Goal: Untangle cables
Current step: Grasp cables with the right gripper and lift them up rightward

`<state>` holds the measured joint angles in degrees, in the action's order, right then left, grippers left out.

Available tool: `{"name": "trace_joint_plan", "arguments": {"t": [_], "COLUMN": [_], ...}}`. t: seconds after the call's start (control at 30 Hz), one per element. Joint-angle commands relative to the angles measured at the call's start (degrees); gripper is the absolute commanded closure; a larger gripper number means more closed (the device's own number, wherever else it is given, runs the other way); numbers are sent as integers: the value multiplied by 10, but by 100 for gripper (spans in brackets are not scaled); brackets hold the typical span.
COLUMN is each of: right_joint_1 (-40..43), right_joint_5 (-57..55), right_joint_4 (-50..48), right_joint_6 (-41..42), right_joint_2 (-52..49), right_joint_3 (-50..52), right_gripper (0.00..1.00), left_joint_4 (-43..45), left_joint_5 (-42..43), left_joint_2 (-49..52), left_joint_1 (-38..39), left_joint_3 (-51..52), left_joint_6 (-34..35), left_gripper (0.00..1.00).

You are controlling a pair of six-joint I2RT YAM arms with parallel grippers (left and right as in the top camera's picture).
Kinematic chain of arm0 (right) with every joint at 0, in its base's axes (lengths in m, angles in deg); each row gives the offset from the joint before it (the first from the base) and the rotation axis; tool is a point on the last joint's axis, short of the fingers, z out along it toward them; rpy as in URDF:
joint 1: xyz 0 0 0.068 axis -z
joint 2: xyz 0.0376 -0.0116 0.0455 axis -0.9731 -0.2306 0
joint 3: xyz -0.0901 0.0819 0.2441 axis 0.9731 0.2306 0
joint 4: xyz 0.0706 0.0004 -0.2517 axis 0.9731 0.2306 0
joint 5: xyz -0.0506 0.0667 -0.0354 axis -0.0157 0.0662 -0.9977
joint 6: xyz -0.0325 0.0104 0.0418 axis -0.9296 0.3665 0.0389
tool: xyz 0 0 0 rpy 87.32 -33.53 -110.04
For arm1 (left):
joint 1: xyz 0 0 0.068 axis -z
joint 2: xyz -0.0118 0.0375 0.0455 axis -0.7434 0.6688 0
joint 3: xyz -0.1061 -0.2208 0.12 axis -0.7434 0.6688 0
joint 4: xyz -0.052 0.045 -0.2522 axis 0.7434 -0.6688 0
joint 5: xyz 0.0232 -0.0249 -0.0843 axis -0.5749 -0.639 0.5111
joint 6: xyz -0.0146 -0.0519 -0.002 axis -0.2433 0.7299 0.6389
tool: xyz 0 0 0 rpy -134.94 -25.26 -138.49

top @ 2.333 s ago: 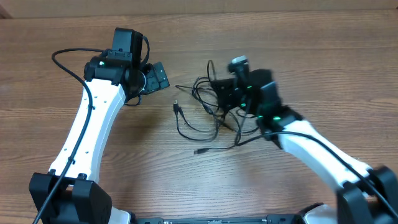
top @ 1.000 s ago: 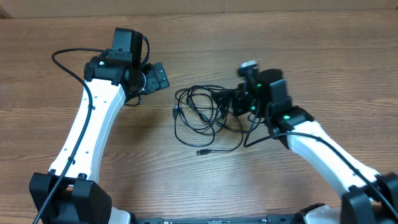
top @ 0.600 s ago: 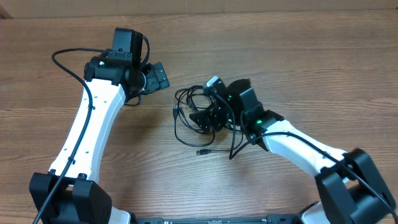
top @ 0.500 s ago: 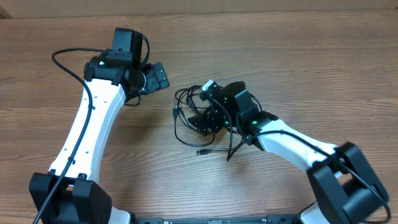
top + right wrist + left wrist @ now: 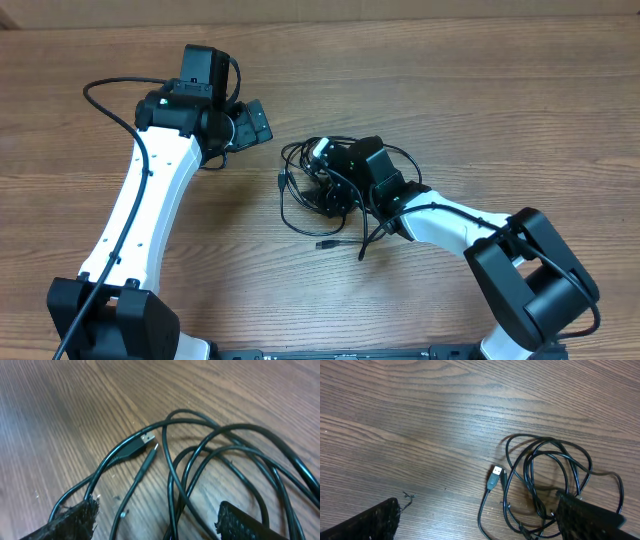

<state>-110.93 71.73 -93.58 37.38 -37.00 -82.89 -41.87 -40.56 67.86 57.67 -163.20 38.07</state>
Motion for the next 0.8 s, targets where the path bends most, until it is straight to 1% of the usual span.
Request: {"name": "trace_joint_plan", "arguments": {"t": [0.0,0.3,0.43,0.47,0.5,0.57,0.67,0.77], "right_joint_1": [-3,-3,-3,-3,-3,-3,-3,-3], "right_joint_5": [-2,-38,-46,-50,-55,-57,-57,-57], "right_joint_4": [-18,-65,-71,-74,-78,-86,-90,-93], "right_joint_6": [-12,-43,-57,-57,-57,-56,-56,-54], "right_joint_2": [-28,-66,-68,-68,-69,-70,-70,-70], "right_joint_3": [-7,-7,-7,-7,-7,-7,-7,-7], "right_gripper": [23,23,28,32,40,67,78,83], "left_joint_4": [1,1,1,1,1,1,1,1], "left_joint_5": [-4,-4,-4,-4,-4,-4,-4,-4], "left_joint_2": [3,3,3,3,3,3,4,3], "left_joint_1": [-2,-2,-2,-2,-2,-2,-2,-2], "left_joint_3": [-2,-2,-2,-2,-2,-2,-2,-2], "left_joint_6": [12,12,12,12,12,12,12,12], "left_gripper": [0,0,0,0,0,0,1,0]}}
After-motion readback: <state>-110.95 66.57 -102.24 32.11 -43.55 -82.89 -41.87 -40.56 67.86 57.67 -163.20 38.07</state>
